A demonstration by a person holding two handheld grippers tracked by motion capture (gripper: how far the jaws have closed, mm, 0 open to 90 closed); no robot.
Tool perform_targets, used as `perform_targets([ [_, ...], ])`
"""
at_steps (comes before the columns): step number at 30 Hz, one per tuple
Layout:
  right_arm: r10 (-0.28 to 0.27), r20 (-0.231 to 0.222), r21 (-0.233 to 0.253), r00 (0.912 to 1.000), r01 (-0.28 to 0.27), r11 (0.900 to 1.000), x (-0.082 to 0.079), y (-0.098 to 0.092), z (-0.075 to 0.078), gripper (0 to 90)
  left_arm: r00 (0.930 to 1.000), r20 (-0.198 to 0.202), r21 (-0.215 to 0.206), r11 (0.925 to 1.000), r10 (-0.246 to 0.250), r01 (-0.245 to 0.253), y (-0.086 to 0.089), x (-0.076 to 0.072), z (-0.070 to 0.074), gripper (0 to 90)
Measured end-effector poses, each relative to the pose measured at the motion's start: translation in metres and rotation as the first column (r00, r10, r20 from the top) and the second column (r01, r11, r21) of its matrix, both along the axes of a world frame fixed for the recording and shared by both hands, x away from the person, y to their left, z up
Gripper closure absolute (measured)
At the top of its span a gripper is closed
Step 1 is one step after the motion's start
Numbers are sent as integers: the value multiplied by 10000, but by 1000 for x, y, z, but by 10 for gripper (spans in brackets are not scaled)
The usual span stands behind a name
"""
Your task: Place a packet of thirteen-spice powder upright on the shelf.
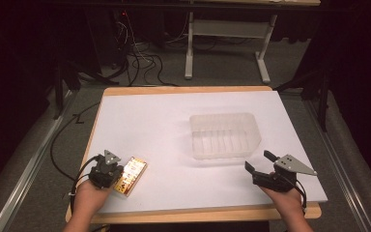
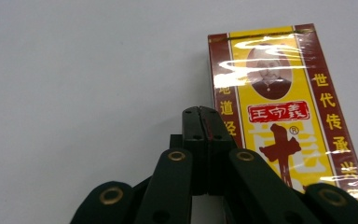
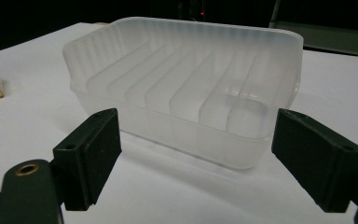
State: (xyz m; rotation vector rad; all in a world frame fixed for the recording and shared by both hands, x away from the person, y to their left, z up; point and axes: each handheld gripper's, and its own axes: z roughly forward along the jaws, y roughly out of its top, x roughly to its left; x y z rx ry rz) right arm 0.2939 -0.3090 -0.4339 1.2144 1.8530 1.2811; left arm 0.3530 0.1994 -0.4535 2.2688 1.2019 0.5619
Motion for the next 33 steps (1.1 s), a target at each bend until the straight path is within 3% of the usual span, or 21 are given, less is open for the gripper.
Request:
perform_targets([
  [5,4,15,-8,10000,-4,10000,0,0,1,163,9985,415,-473,9983,359,-340,2,-3,11,760],
  [7,-28,13,34,10000,28,10000,0,-1,1,164,9968,609,-814,9956,521,-470,-3,-7,25,613],
  [11,-24,18,27,10000,24,10000,0,-1,1,165,9974,419,-1085,9926,586,-538,-9,-7,34,371],
  [12,-22,0,60,10000,22,10000,0,-2,0,166,9991,-199,-997,9943,362,-381,-16,-4,36,316],
  [14,3,8,105,10000,-3,9999,0,-2,1,166,9963,-845,-805,9965,175,-244,-22,1,34,218],
  [16,20,20,97,10000,-21,10000,-1,-1,1,166,9897,-1435,-237,9997,29,-64,-29,5,30,138],
  [19,47,25,108,10000,-48,9999,-1,-1,1,166,9869,-1614,119,9999,-53,73,-34,6,27,131],
  [21,26,30,92,10000,-26,10000,-2,-1,1,166,9747,-2233,477,9987,-93,204,-37,10,22,127],
  [23,-12,10,98,10000,12,10000,-2,-1,1,166,9674,-2533,698,9972,-66,251,-39,11,19,127],
  [26,-18,-16,121,10000,18,9999,-2,-1,0,167,9619,-2733,826,9961,-89,326,-41,12,17,126],
  [28,-5,-19,141,10000,5,9999,-2,-2,0,166,9510,-3091,875,9956,-43,329,-40,14,13,122],
  [29,-5,-19,141,10000,5,9999,-2,-2,0,166,9510,-3091,875,9956,-43,329,-40,14,13,121],
  [30,-27,-40,126,10000,27,9999,-2,-1,0,167,9448,-3277,900,9954,-10,323,-39,15,10,121],
  [33,-20,-36,131,10000,20,9999,-2,-1,0,167,9410,-3383,952,9948,-27,371,-39,15,8,136],
])
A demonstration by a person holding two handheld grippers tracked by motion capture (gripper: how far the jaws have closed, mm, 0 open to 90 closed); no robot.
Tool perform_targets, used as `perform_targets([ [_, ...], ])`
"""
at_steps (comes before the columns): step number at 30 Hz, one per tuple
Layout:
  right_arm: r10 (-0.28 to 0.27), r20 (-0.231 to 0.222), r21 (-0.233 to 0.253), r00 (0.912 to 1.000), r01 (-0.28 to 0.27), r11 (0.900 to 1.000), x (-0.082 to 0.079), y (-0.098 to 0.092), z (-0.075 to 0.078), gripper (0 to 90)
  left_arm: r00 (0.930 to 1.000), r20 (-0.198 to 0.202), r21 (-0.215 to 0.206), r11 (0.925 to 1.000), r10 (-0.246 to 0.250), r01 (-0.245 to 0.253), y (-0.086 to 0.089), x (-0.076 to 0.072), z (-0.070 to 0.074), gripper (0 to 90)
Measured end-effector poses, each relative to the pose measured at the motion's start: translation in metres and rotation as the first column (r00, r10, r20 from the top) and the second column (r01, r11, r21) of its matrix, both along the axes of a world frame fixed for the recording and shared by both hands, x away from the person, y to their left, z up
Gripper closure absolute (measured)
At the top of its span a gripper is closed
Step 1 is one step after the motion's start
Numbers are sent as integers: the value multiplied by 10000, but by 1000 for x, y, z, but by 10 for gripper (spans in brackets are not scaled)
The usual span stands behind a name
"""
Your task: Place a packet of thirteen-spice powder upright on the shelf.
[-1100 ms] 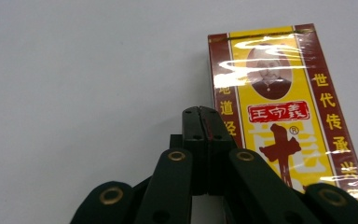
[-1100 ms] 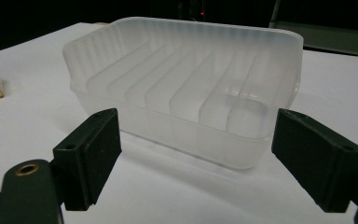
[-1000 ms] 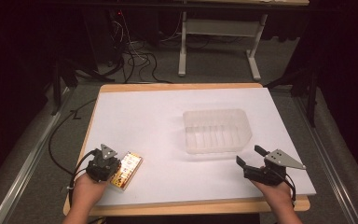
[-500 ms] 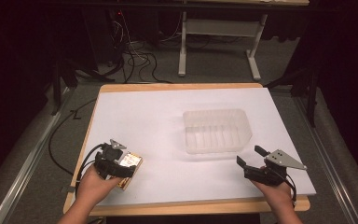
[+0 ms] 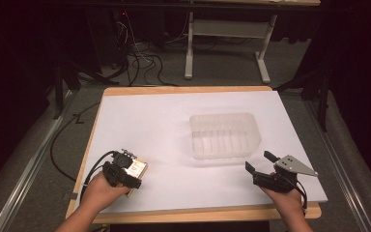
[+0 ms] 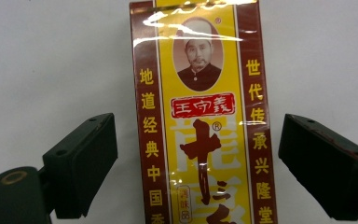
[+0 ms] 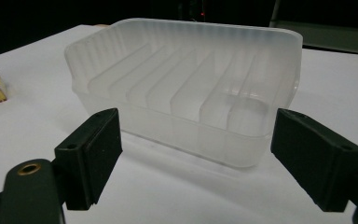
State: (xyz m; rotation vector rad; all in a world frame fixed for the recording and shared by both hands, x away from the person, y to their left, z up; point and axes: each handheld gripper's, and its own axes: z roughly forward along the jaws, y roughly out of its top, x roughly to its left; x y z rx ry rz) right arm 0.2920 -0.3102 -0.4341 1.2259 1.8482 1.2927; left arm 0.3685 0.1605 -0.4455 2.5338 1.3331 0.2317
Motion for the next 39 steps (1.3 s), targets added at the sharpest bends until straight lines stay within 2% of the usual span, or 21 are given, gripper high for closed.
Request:
perform_targets([
  [2,2,10,-8,10000,-2,10000,0,-1,0,167,9997,-214,-31,9999,-104,104,0,-1,-1,146],
  [7,-82,29,34,10000,82,10000,0,-2,1,167,9993,-346,4,9999,-126,127,4,-4,-1,155],
  [10,-118,25,43,9999,118,9999,0,-3,1,167,9981,-584,-1,9999,-171,171,7,-5,-4,194],
  [16,-148,32,60,9999,147,9999,0,-3,1,167,9983,-497,-104,9995,-309,304,7,-6,-4,299],
  [19,-186,2,86,9998,185,9998,-1,-4,0,167,9985,-456,-86,9995,-299,295,7,-7,-4,308],
  [26,-166,24,89,9999,166,9998,0,-4,0,167,9995,-9,-330,9990,-312,312,7,-8,1,317],
  [27,-157,1,102,9999,157,9998,0,-4,0,167,9993,174,-506,9981,-329,337,8,-9,3,318],
  [30,-130,-13,85,9999,130,9999,0,-4,0,171,9990,370,-766,9966,-267,295,8,-10,6,323],
  [39,-141,-26,114,9999,141,9998,0,-5,0,177,9928,1161,-1085,9932,-287,414,4,-13,10,327],
])
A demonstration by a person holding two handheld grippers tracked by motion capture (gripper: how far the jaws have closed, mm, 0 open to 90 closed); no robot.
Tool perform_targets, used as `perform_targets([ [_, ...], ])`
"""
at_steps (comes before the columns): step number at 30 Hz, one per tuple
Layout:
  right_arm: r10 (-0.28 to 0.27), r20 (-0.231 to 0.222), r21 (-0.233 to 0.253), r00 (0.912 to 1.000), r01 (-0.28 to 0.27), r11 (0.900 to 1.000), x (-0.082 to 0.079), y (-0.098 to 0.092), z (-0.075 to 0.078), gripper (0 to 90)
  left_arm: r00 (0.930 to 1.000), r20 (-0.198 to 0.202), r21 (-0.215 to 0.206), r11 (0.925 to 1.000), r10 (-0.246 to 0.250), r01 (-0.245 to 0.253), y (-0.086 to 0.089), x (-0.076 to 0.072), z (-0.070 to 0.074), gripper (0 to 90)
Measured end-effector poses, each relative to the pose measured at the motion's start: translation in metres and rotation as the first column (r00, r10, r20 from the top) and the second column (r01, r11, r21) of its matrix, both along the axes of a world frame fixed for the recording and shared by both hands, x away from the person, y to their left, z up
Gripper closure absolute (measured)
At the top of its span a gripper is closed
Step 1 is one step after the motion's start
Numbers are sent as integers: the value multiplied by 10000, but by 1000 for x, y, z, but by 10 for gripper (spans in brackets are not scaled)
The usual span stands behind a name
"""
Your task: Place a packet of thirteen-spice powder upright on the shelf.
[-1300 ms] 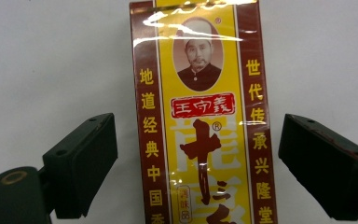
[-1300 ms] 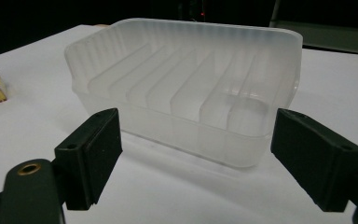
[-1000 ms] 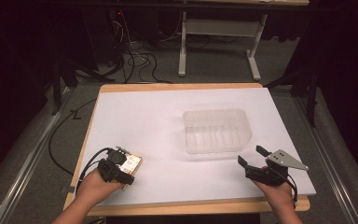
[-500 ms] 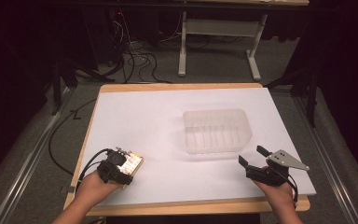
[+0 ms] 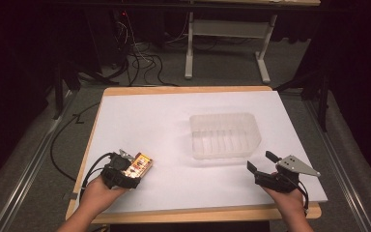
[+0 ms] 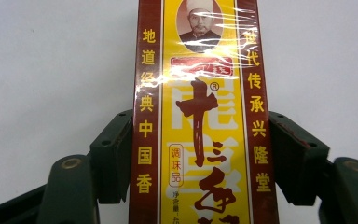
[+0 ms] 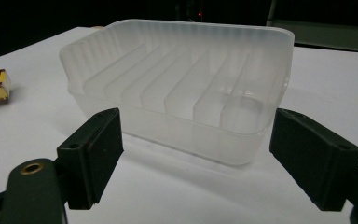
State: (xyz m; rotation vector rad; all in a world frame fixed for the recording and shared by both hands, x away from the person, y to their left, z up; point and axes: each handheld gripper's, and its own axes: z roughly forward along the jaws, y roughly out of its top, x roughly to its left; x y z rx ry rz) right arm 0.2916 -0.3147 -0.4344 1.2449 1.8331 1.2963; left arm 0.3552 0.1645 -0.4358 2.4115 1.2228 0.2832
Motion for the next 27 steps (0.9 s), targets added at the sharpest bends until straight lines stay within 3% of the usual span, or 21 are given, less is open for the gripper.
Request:
perform_targets([
  [11,-10,-20,-24,10000,10,10000,0,0,-1,182,9965,832,-537,9985,-93,138,-6,-4,5,328],
  [16,-5,-25,-24,10000,5,10000,0,0,-1,182,9913,1296,-879,9955,-247,362,-10,-7,8,328],
  [17,-2,-22,-23,10000,2,10000,1,0,-1,182,9876,1545,-1054,9934,-277,444,-13,-9,9,329],
  [21,7,-29,-28,10000,-7,10000,0,0,-1,183,9813,1891,-1349,9889,-352,615,-18,-13,11,328],
  [22,28,-28,-27,10000,-28,10000,0,0,-2,184,9760,2141,-1565,9849,-395,742,-22,-15,11,328],
  [25,45,-53,-27,10000,-46,10000,0,1,-2,185,9719,2311,-1732,9812,-438,854,-26,-17,11,328],
  [27,115,-29,-21,9999,-116,9999,1,1,-2,193,9631,2638,-2067,9722,-531,1102,-34,-21,11,328],
])
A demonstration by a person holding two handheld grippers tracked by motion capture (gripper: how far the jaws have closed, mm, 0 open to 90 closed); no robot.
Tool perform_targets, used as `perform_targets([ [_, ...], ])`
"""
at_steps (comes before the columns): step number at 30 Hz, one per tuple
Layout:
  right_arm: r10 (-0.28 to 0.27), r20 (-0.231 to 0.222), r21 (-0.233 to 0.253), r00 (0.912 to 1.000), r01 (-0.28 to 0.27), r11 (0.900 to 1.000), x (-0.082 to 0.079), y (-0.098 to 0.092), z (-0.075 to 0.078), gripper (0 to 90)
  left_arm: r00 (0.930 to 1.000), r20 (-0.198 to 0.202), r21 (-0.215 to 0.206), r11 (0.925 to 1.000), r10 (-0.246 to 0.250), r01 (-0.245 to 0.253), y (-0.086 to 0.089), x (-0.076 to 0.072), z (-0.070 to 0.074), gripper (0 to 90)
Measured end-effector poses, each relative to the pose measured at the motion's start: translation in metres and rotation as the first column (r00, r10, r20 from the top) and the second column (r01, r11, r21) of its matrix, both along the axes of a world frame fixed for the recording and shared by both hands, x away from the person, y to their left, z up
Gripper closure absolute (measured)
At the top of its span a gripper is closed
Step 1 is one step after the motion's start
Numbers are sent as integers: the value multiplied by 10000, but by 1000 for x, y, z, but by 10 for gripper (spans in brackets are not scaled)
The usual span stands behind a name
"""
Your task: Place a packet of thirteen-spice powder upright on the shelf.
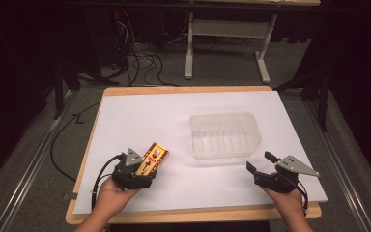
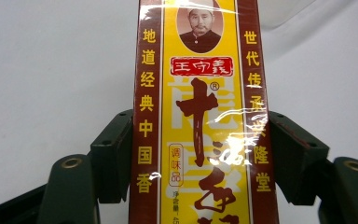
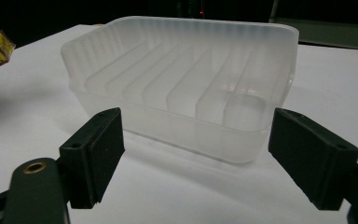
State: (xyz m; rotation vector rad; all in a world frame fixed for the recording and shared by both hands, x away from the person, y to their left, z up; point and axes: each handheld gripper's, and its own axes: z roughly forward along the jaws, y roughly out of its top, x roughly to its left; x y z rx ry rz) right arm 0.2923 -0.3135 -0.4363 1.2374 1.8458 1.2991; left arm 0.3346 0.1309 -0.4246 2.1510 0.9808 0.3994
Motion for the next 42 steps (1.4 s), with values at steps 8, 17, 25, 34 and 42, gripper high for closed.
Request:
perform_targets([
  [8,275,26,22,9996,-275,9996,-1,4,1,220,9970,675,-803,9958,-379,433,-18,-5,0,328],
  [17,543,78,-70,9985,-542,9985,-2,18,3,178,9833,1727,-1537,9845,-578,849,-35,-11,5,328],
  [25,870,197,27,9960,-870,9962,-4,28,7,165,9721,2270,-2233,9683,-600,1119,-63,-11,10,328],
  [34,1244,250,468,9919,-1254,9910,-3,47,17,165,9701,2237,-2344,9609,-939,1471,-70,-17,-5,328],
  [42,1580,368,528,9868,-1598,9857,8,73,34,171,9736,2078,-2077,9684,-942,1380,-74,-17,-16,327],
])
